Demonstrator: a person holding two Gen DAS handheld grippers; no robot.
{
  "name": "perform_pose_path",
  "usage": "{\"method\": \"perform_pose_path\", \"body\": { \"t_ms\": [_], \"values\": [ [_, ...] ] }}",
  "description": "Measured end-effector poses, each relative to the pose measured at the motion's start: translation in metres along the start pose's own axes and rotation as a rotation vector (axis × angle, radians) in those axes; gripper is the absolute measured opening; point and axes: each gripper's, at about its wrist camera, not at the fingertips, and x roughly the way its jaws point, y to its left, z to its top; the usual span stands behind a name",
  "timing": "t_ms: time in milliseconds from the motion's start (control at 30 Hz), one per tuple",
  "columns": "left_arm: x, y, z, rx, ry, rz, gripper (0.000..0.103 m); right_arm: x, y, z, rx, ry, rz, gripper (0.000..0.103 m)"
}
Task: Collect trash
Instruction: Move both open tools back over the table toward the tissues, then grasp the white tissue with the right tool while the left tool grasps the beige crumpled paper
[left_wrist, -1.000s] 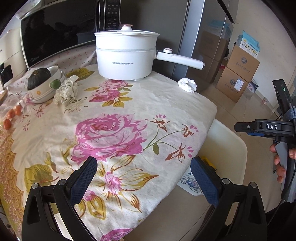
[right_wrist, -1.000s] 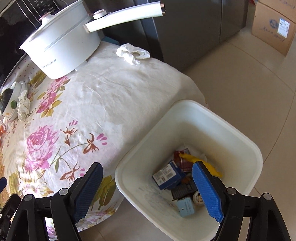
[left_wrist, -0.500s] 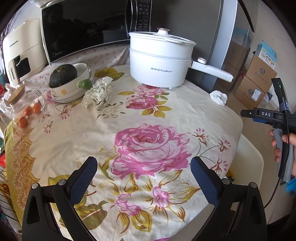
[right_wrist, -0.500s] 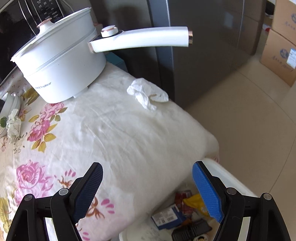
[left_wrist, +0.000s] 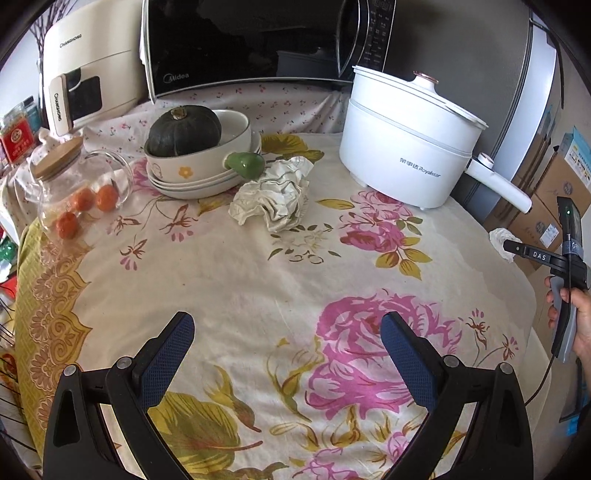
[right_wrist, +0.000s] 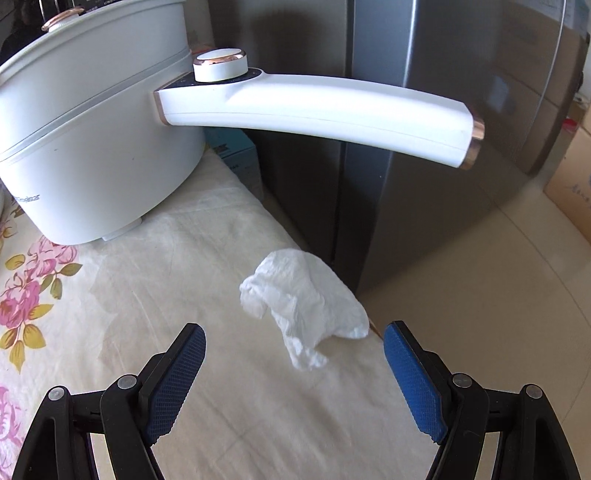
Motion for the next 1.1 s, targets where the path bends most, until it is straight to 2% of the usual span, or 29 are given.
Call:
{"method": "perform_pose_path", "body": {
  "t_ms": [100,200,267,333,367,433,533,700,767,867,933,1000,1033,1100],
  "values": [
    [0.018,0.004,0.006,0.026,0.01,0.016,0.102,0.012,-0.001,0.008,0.003,-0.01,0.019,0.083],
    [0.037,0.005,0.013,0.063,0.01,0.036,0.102,0.021,0.002,0.012,-0.013,-0.021,0.019,0.075],
    [0.05,0.007,0.019,0.079,0.001,0.045,0.102,0.026,0.004,0.012,-0.02,-0.019,0.013,0.062],
    [0.063,0.011,0.026,0.079,0.001,0.047,0.102,0.031,0.004,0.013,-0.018,-0.01,0.014,0.04],
    [0.07,0.012,0.03,0.074,0.001,0.043,0.102,0.032,0.004,0.013,-0.017,-0.01,0.01,0.038],
    [0.084,0.018,0.039,0.049,0.001,0.041,0.102,0.034,0.004,0.012,-0.018,-0.017,0.008,0.025],
    [0.101,0.029,0.053,-0.016,-0.009,0.026,0.102,0.035,0.007,0.011,-0.027,-0.029,0.023,0.016],
    [0.123,0.039,0.073,-0.125,-0.034,-0.003,0.101,0.028,0.015,0.007,-0.052,-0.064,0.05,0.012],
    [0.132,0.038,0.078,-0.147,-0.032,0.001,0.098,0.025,0.02,0.005,-0.06,-0.066,0.068,0.012],
    [0.142,0.036,0.082,-0.166,-0.02,-0.011,0.082,0.016,0.027,0.002,-0.063,-0.062,0.096,0.012],
    [0.145,0.036,0.081,-0.18,-0.016,-0.046,0.059,0.01,0.029,0.002,-0.06,-0.056,0.116,0.012],
    [0.143,0.034,0.081,-0.191,-0.021,-0.068,0.044,0.005,0.031,0.001,-0.055,-0.05,0.13,0.012],
    [0.14,0.033,0.08,-0.188,-0.024,-0.068,0.038,0.001,0.034,0.001,-0.055,-0.047,0.134,0.012],
    [0.132,0.031,0.076,-0.18,-0.017,-0.092,0.033,-0.006,0.037,0.0,-0.056,-0.042,0.138,0.012]
  ]
}}
